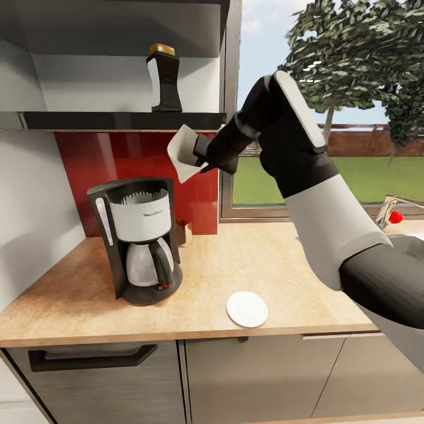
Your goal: Set up a coffee station on the kitchen countertop: keep the coffee maker on the countertop, move the bottle of coffee from the kitchen shelf to the counter next to the coffee maker, place a paper coffee filter on top of the coffee maker, put the saucer next to the coffee maker with the coffee cup on the saucer, and place the electric kettle next to the coffee maker.
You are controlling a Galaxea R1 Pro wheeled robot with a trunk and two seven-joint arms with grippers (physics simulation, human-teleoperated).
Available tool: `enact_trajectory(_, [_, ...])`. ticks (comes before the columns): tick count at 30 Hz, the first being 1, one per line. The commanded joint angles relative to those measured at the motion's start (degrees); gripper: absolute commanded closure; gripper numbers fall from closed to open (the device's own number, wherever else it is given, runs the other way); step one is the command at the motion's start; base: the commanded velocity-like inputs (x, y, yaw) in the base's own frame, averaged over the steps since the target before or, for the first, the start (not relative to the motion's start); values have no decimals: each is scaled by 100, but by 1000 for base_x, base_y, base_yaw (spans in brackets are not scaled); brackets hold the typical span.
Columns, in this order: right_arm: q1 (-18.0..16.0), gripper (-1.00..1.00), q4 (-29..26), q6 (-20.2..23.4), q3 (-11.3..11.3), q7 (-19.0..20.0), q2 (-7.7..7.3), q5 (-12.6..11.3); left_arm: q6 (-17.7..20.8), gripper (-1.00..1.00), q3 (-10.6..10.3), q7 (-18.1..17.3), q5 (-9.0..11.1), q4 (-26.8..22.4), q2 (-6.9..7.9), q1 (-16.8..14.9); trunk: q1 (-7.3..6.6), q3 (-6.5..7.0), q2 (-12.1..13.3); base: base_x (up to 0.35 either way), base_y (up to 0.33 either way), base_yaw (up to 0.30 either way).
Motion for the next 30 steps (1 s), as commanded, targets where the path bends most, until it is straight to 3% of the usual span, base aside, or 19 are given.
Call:
enact_trajectory(1, [-9,100,1,16,0,-36,1,-86,1,-100,42,-45,1,-6,-1,1,0,-6,-4,0,0,0])
enact_trajectory(2, [-17,100,2,7,5,-38,1,-285,1,-100,43,-43,1,-6,-1,1,0,-6,-4,0,0,0])
enact_trajectory(5, [-20,100,-2,3,10,-32,1,-533,5,-100,44,-40,1,-6,-1,1,0,-6,-4,0,43,0])
enact_trajectory(20, [5,100,-47,2,67,47,1,-665,7,-100,44,-39,1,-6,6,1,0,-6,-4,17,83,0])
enact_trajectory(25, [43,100,-57,-165,267,109,1,-666,6,-100,44,-40,1,-6,7,1,0,-6,-4,11,29,0])
enact_trajectory(26, [52,100,-59,-255,446,326,1,-665,6,-100,44,-43,1,-6,7,1,0,-6,-4,37,93,0])
enact_trajectory(30, [56,100,-59,-299,737,580,1,-659,4,-100,44,-42,1,-6,7,1,0,-6,-4,72,146,0])
